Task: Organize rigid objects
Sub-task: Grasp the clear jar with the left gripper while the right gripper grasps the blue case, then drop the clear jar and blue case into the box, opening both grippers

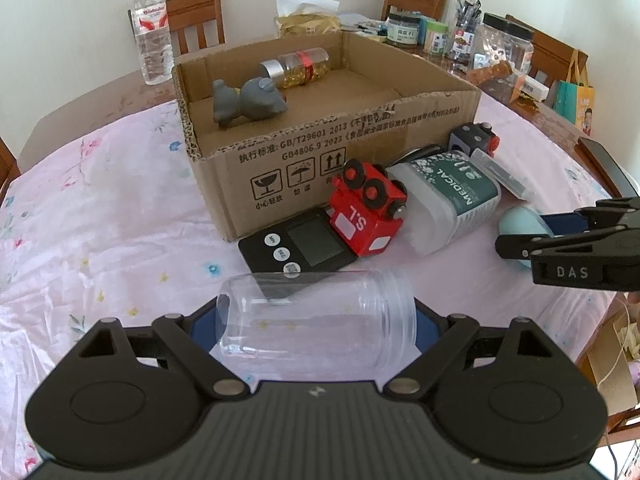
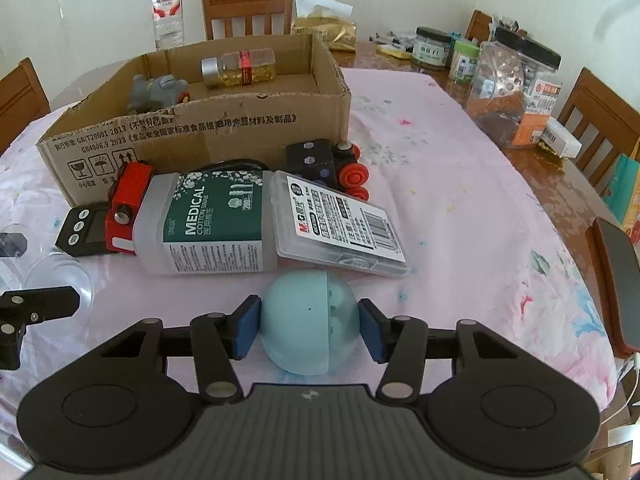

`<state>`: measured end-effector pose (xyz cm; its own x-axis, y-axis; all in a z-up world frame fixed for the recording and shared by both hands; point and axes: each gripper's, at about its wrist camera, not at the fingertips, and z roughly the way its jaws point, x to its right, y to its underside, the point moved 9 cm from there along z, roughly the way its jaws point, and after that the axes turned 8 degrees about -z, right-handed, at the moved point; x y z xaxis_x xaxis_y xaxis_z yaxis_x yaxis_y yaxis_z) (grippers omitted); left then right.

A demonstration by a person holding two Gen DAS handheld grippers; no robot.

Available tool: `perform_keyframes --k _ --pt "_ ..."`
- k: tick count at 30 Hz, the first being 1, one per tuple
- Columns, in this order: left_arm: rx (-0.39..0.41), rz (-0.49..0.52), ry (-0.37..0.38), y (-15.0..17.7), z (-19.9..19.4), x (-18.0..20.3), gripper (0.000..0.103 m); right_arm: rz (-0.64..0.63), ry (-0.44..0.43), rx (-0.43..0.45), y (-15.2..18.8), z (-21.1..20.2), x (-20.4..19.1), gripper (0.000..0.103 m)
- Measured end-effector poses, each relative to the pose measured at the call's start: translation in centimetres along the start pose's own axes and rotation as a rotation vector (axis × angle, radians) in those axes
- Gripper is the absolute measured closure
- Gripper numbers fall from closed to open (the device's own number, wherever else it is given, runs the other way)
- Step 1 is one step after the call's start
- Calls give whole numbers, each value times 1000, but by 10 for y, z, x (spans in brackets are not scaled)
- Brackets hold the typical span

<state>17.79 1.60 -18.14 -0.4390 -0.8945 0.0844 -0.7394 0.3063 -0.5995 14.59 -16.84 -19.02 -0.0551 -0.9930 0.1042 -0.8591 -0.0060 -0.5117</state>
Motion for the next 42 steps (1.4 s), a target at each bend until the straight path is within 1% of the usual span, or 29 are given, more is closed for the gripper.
perform_keyframes --k 4,10,15,19,23,28,33,36,37,38,40,42 --pt "-23 14 1 -2 -5 -1 13 -14 -36 -22 2 -4 1 45" --pt "-50 47 27 -11 -18 0 13 -65 -77 -39 -2 -16 4 45" --pt "-73 86 55 -25 -35 5 13 -99 -110 -18 -15 -34 10 45" --pt "-40 104 68 -48 -51 9 13 -125 -140 21 -35 -50 13 45" --pt "33 100 69 -81 -61 11 13 -163 -161 66 -61 -62 14 45" --pt "94 92 44 -118 -54 14 13 -214 -182 123 -95 -66 14 45" --pt "127 63 8 -146 -36 11 13 -262 -190 164 -121 -62 14 45" --pt "168 11 -37 -157 -26 4 12 -285 -202 178 -133 -57 14 45" --pt "172 -14 -46 -158 -22 1 6 -293 -206 181 -137 -55 13 45" --pt "163 -36 -49 -158 -19 -2 4 -301 -212 184 -141 -53 13 45" --pt "155 -82 -41 -154 -18 -7 4 -317 -226 186 -147 -48 12 45" --pt "153 -124 -52 -146 -19 -13 4 -330 -238 186 -154 -43 10 45"
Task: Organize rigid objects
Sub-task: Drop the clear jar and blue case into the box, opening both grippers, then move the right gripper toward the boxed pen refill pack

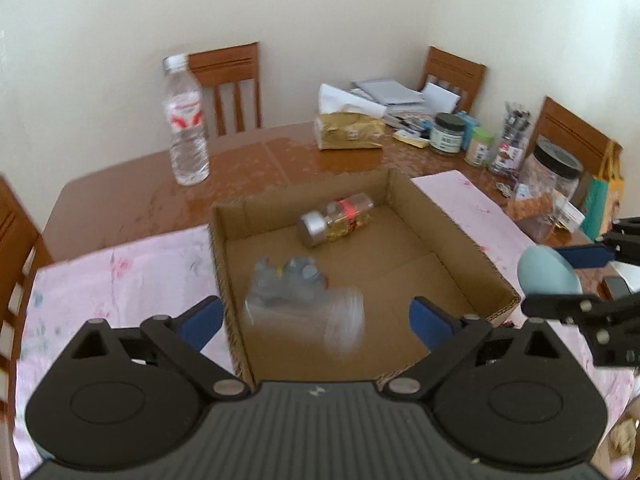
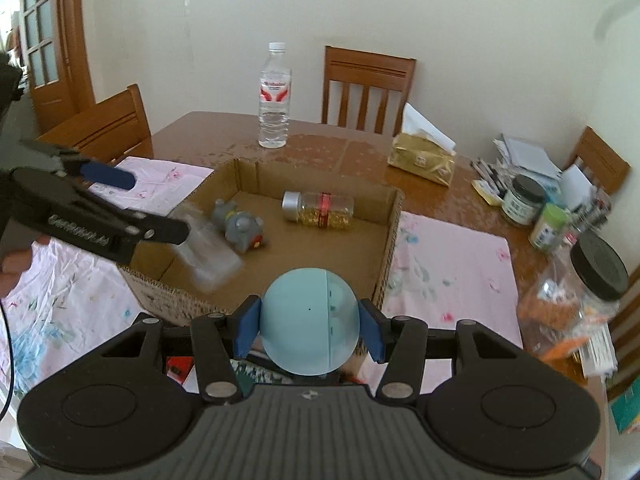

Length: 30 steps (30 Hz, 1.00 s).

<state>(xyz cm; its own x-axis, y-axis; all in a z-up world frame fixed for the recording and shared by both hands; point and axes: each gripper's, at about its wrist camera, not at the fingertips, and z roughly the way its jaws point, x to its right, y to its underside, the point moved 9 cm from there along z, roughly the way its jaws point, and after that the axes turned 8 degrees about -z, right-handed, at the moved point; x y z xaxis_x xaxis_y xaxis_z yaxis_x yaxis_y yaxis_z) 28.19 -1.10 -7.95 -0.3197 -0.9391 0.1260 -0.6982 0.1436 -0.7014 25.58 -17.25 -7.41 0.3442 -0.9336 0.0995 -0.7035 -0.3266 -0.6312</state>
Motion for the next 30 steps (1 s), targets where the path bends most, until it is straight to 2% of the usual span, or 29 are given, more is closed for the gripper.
perform_keyframes --k 5,13,22,24,26,30 --pt "-31 -72 -33 20 -10 -18 4 -24 -34 1 -10 18 4 45" --pt "-26 -111 -136 39 -31 -36 4 -56 -84 -14 -22 47 8 45" --pt "-25 -156 -180 53 -42 -48 4 -42 -100 -102 -16 84 8 45" --pt "-33 -157 -186 57 -43 -49 4 -31 -99 -100 -18 86 10 33" --pt "-37 -160 -186 59 -43 -50 4 -16 -76 -68 -22 81 13 2" --pt "-45 -159 -175 59 -43 -49 4 12 -66 -48 -29 68 16 0"
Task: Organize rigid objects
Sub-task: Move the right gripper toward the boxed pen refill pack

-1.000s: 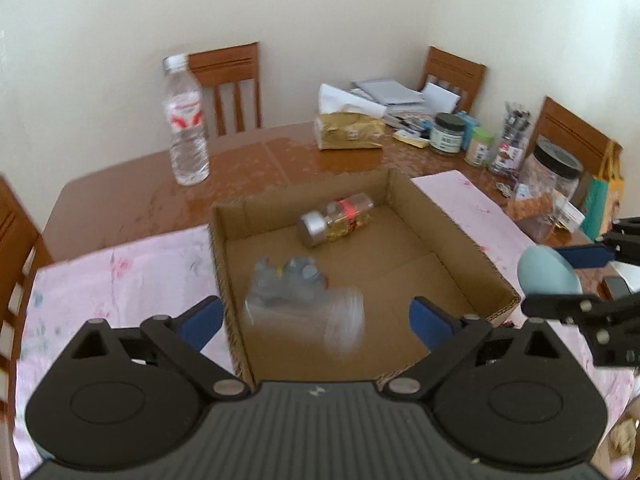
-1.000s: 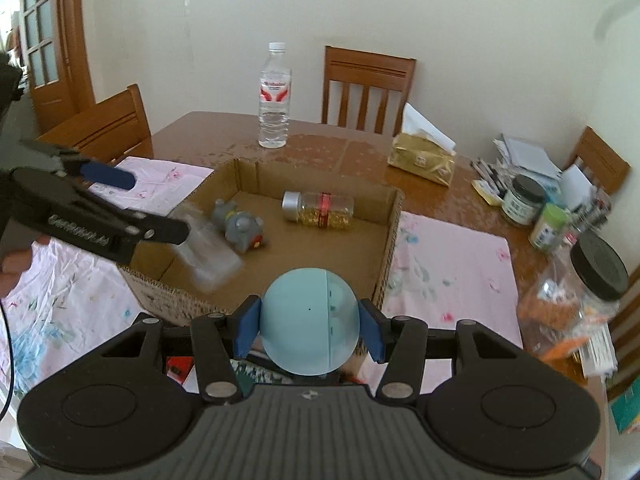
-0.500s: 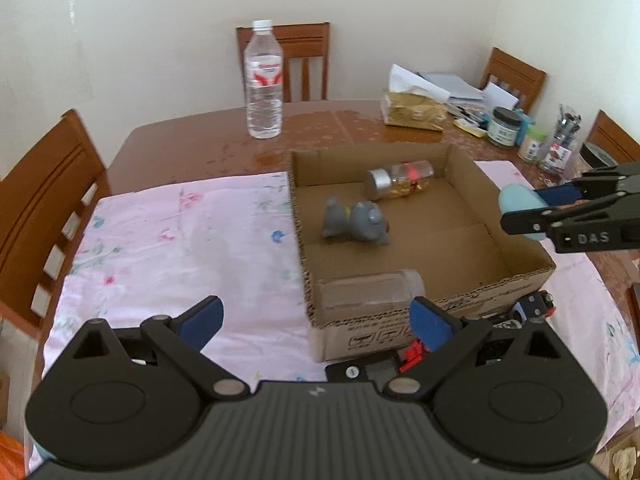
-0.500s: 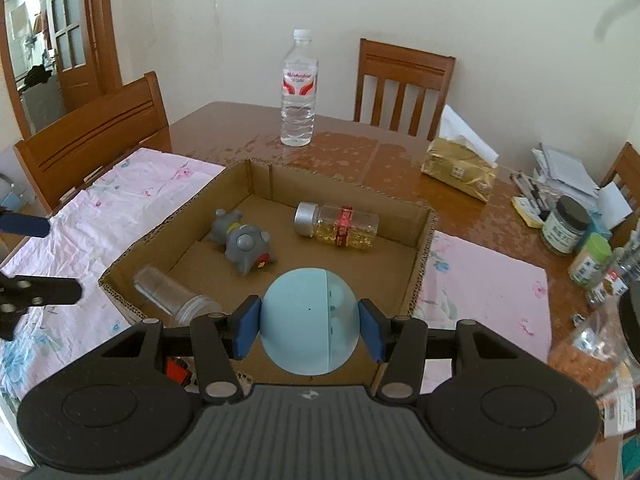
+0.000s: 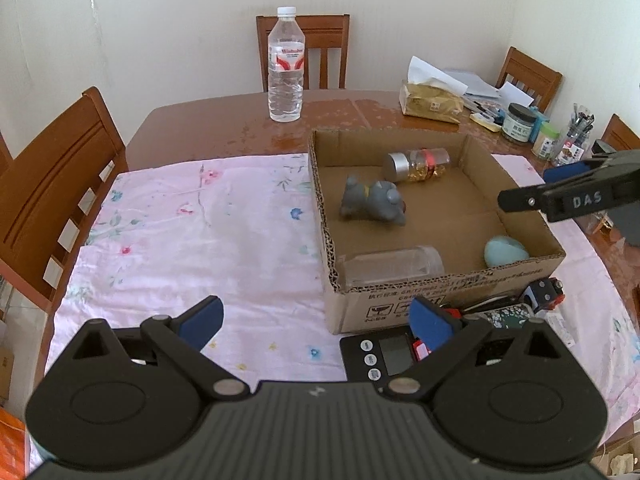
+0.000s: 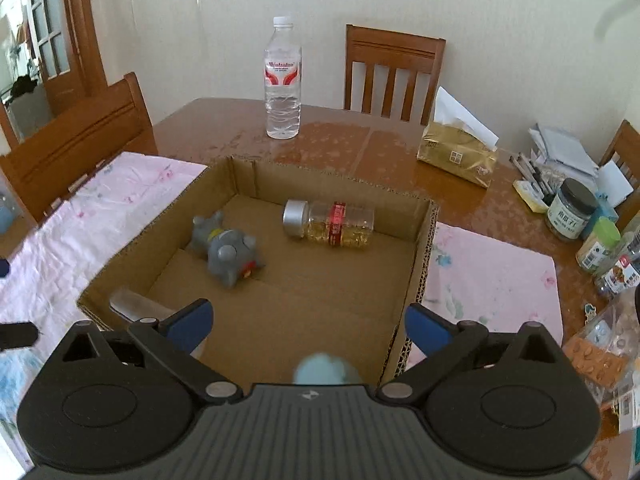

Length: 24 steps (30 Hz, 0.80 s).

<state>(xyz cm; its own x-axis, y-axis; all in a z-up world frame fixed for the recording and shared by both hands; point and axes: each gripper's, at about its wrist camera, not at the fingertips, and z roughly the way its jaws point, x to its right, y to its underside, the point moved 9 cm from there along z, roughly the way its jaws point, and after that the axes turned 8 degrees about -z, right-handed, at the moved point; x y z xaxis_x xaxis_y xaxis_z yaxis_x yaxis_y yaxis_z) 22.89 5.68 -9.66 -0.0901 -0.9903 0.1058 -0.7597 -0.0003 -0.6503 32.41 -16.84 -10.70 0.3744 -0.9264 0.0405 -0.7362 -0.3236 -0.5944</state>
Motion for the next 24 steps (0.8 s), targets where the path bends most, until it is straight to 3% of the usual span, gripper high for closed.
perform_keyframes --k 10,12,14,17,24 --pt "7 37 39 13 -4 3 4 84 77 0 33 -28 -4 0" --pt "-35 28 8 22 1 -1 4 128 112 -36 48 -31 -6 0" --pt "-44 37 25 29 1 -1 4 153 92 -29 61 -35 -12 0" --pt "-71 43 1 40 1 -4 4 162 134 -80 83 -33 -16 0" --pt "-103 37 11 56 0 -4 4 197 151 -108 115 -39 -21 0"
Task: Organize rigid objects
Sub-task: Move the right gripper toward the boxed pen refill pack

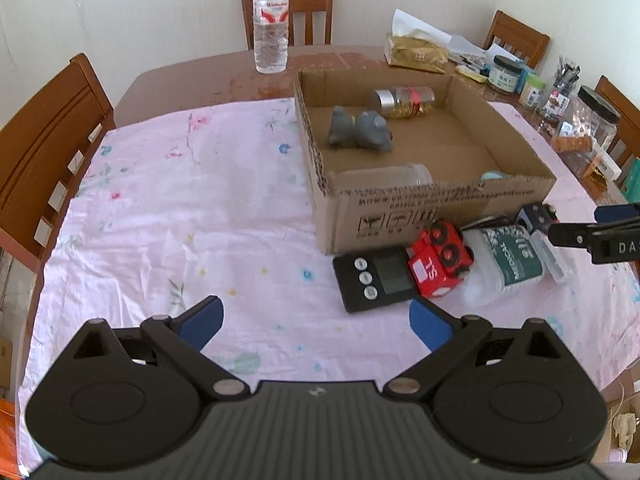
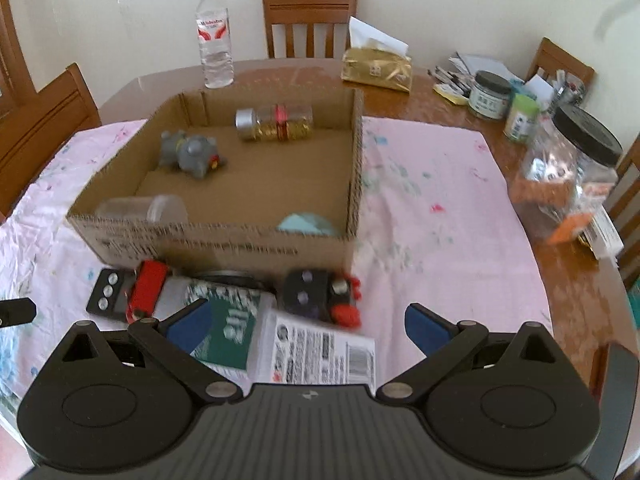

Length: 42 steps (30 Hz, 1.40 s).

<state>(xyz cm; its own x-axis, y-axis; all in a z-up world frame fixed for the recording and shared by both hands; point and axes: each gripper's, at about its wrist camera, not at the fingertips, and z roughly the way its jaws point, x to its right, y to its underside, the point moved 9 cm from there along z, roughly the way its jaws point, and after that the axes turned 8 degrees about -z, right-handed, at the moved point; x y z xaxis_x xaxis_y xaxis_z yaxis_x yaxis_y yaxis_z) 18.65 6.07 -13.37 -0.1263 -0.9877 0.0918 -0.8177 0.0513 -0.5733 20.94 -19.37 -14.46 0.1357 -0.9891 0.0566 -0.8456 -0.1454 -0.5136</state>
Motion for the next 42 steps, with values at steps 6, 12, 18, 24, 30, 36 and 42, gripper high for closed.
perform_keyframes --k 6,12,18,24,30,36,42 --pt "-27 7 10 9 4 10 4 33 -8 -35 20 9 6 0" --pt "-31 24 4 11 3 24 4 57 -32 -63 28 23 9 0" --pt "-34 32 -8 10 2 36 4 61 -59 -59 30 25 20 0" --pt "-41 31 -14 10 8 46 4 9 13 -125 46 37 40 0" --pt "-52 43 -9 9 14 61 4 -47 -57 -109 45 36 31 0" --pt "-75 51 7 12 18 74 4 -101 -47 -118 53 45 23 0" --pt "-105 76 79 18 22 82 4 -80 -30 -78 51 46 28 0"
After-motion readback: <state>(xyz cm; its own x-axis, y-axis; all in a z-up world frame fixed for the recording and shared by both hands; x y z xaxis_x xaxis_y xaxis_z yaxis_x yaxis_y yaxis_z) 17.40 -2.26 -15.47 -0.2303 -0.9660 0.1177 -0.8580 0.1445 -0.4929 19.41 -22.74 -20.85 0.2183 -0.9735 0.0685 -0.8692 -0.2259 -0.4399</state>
